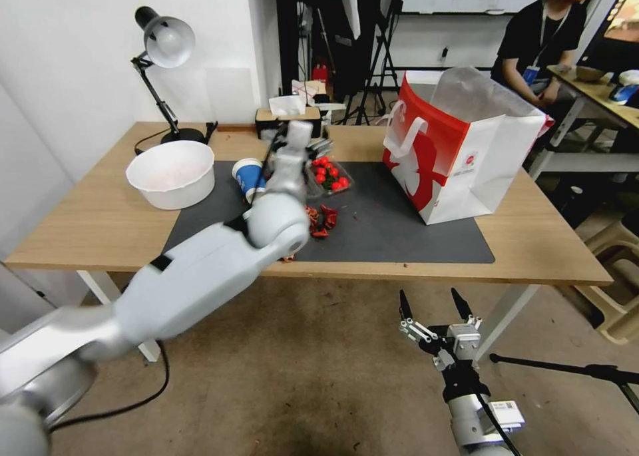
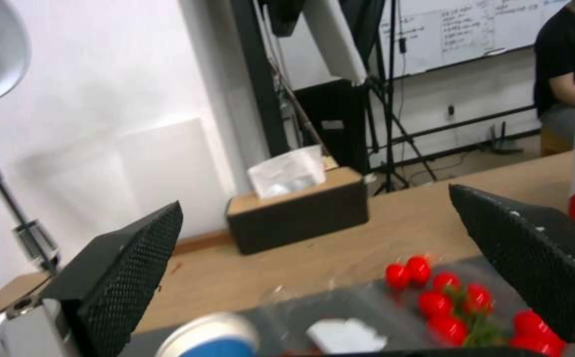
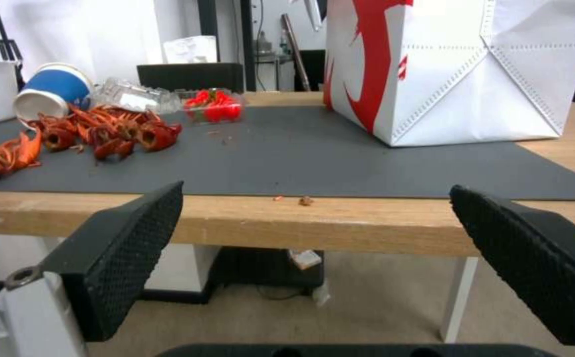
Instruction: Pick up the trash from the table and place it into the takeout bag.
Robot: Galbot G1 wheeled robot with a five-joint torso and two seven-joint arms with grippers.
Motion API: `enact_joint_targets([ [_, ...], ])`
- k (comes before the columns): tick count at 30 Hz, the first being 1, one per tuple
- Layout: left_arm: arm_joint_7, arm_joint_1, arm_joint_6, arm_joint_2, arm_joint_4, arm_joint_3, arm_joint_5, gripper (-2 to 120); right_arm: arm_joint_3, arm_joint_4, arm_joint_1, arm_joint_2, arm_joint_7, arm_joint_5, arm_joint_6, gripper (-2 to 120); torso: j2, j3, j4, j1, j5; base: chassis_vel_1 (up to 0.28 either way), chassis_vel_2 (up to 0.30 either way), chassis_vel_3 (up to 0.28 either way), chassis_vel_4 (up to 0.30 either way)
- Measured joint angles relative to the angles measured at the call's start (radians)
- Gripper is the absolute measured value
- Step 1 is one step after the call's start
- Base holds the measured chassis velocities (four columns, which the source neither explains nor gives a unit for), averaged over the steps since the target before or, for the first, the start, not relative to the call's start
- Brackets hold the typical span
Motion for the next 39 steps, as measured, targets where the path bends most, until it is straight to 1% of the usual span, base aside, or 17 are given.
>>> enact_joint_targets([
  [4,0.006,0.061,-0.001,0.023,-0.029,-0.044,0.01,100,-0.006,-0.002,-0.001,0.001,0.0,-0.005,-0.001,100,0.0,0.0,-0.0002,0.0,-0.0003,0.0,0.0,0.0,0.0],
  [8,0.033,0.205,-0.023,0.055,-0.092,-0.168,0.048,100,-0.017,-0.006,0.0,-0.001,0.001,-0.011,-0.002,100,0.0,0.0,-0.0005,0.0,0.0,0.0,0.0,0.0,0.0],
  [9,0.033,0.205,-0.023,0.055,-0.092,-0.168,0.048,100,-0.017,-0.006,0.0,-0.001,0.001,-0.011,-0.002,100,0.0,0.0,-0.0005,0.0,0.0,0.0,0.0,0.0,0.0],
  [11,0.057,0.326,-0.033,0.071,-0.135,-0.25,0.076,100,-0.021,-0.006,-0.002,-0.003,0.002,-0.011,-0.002,100,0.0,0.0,0.0001,0.0,-0.0002,0.0,0.0,0.0,0.0],
  [12,0.057,0.326,-0.033,0.071,-0.135,-0.25,0.076,100,-0.021,-0.006,-0.002,-0.003,0.002,-0.011,-0.002,100,0.0,0.0,0.0001,0.0,-0.0002,0.0,0.0,0.0,0.0],
  [15,0.1,0.466,-0.074,0.084,-0.167,-0.335,0.115,100,-0.022,-0.008,-0.004,-0.002,0.003,-0.011,-0.002,100,0.0,0.0,-0.0001,0.0,-0.0001,0.0,0.0,0.0,0.0],
  [16,0.1,0.466,-0.074,0.084,-0.167,-0.335,0.115,100,-0.022,-0.008,-0.004,-0.002,0.003,-0.011,-0.002,100,0.0,0.0,-0.0001,0.0,-0.0001,0.0,0.0,0.0,0.0],
  [19,0.145,0.608,-0.117,0.084,-0.202,-0.414,0.163,100,-0.025,-0.008,-0.003,-0.002,0.003,-0.011,-0.002,100,0.0,0.0,-0.0002,0.0,0.0001,0.0,0.0,0.0,0.0],
  [20,0.145,0.608,-0.117,0.084,-0.202,-0.414,0.163,100,-0.025,-0.008,-0.003,-0.002,0.003,-0.011,-0.002,100,0.0,0.0,-0.0002,0.0,0.0001,0.0,0.0,0.0,0.0],
  [22,0.158,0.712,-0.137,0.074,-0.221,-0.463,0.198,100,-0.031,-0.008,-0.003,-0.004,0.003,-0.013,-0.002,100,0.0,0.0,-0.0003,0.0,0.0,0.0,0.0,0.0,0.0],
  [23,0.158,0.712,-0.137,0.074,-0.221,-0.463,0.198,100,-0.031,-0.008,-0.003,-0.004,0.003,-0.013,-0.002,100,0.0,0.0,-0.0003,0.0,0.0,0.0,0.0,0.0,0.0],
  [25,0.19,0.797,-0.162,0.066,-0.242,-0.506,0.213,100,-0.035,-0.008,-0.001,-0.007,0.003,-0.013,-0.002,100,0.0,0.0,0.0001,0.0,0.0,0.0,0.0,0.0,0.0],
  [30,0.216,0.893,-0.213,0.062,-0.272,-0.544,0.228,100,-0.038,-0.008,0.0,-0.014,0.002,-0.014,-0.001,100,0.0,0.0,-0.0002,0.0,0.0001,0.0,0.0,0.0,0.0],
  [34,0.231,0.934,-0.221,0.051,-0.298,-0.556,0.23,100,-0.038,-0.007,0.0,-0.016,0.002,-0.014,-0.001,100,0.0,0.0,-0.0002,0.0,0.0001,0.0,0.0,0.0,0.0],
  [35,0.26,0.952,-0.231,0.044,-0.306,-0.567,0.229,100,-0.037,-0.006,0.0,-0.016,0.003,-0.015,-0.001,100,0.0,0.0,-0.0003,0.0,0.0001,0.0,0.0,0.0,0.0],
  [36,0.26,0.952,-0.231,0.044,-0.306,-0.567,0.229,100,-0.037,-0.006,0.0,-0.016,0.003,-0.015,-0.001,100,0.0,0.0,-0.0003,0.0,0.0001,0.0,0.0,0.0,0.0],
  [39,0.336,0.997,-0.263,0.028,-0.31,-0.589,0.233,100,-0.029,-0.005,-0.003,-0.016,0.003,-0.016,0.002,100,0.0,0.0,-0.0002,0.0,0.0001,0.0,0.0,0.0,0.0],
])
